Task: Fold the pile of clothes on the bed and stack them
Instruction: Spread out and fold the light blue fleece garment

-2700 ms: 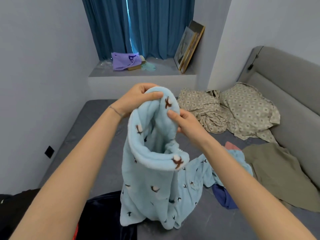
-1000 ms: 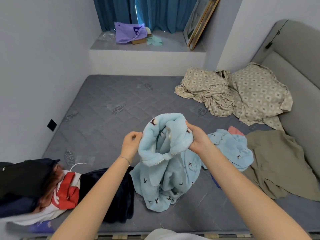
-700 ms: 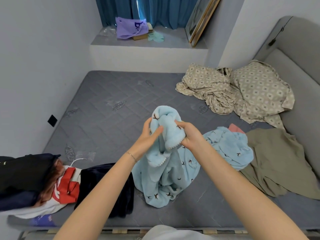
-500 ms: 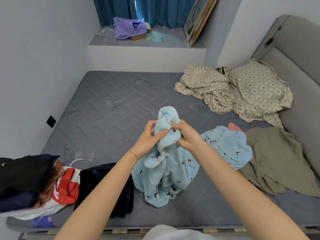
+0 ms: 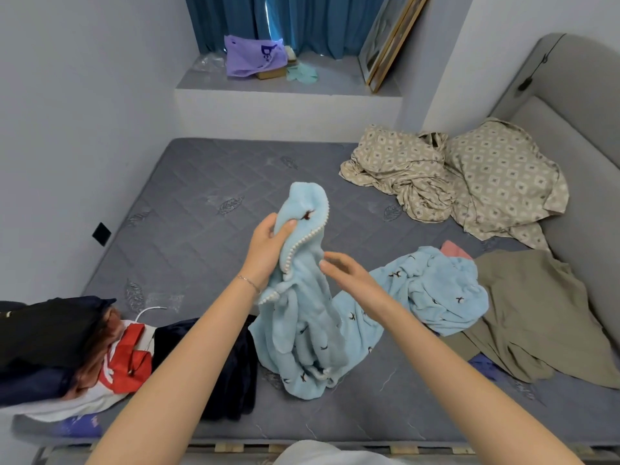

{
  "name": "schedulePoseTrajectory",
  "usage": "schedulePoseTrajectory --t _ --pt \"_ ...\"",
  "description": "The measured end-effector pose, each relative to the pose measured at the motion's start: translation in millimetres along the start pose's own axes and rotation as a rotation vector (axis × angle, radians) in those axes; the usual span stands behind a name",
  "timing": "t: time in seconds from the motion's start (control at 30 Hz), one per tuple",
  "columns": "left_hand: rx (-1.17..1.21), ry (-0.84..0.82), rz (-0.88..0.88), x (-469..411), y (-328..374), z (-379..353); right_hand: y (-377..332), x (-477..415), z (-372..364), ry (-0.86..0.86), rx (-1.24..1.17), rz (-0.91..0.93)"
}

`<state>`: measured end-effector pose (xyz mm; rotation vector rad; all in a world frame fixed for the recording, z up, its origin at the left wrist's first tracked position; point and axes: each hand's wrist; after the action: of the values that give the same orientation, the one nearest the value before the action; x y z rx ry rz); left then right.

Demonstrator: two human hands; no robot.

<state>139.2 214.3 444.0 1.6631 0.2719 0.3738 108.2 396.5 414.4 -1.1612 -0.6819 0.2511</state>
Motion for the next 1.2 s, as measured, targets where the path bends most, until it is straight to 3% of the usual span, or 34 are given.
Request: schedulePoseTrajectory --t 0.2,0.33,0.5,0.6,0.73,0.9,1.0,1.2 --pt "-0.057 -0.04 -0.018 -6 20 2 -12 -7 -31 0.19 0.065 0.171" --pt "-0.134 -0.124 -0.022 -8 27 13 -25 -9 -30 0.18 0.116 0.233" --pt "-0.326 -0.225 0.0 -12 36 31 -40 -14 -18 0.308 -0.207 0.154" --pt "-0.418 -0.216 0.143 -14 23 50 -51 -16 -6 0.33 -0.286 0.141" --pt "-0.202 -0.131 0.428 3 -14 68 -57 -16 10 0.338 -0.347 0.14" --pt "-0.02 -0.22 0.654 31 -74 84 -55 -17 17 0.311 -0.485 0.087" --pt "-0.156 -0.379 0.584 45 -90 71 -55 -16 19 0.276 -0.508 0.067" --pt "-0.241 -0.313 0.336 29 -88 32 -56 -11 17 0.229 -0.493 0.051"
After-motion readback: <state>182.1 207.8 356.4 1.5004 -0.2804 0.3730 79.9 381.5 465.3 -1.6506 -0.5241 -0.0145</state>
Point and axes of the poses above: each hand's wrist, its own x-axis away from the middle knuckle, its own z-axis out of the back of the hand, y = z × x, and after that the axes turned 8 degrees about x, right-handed
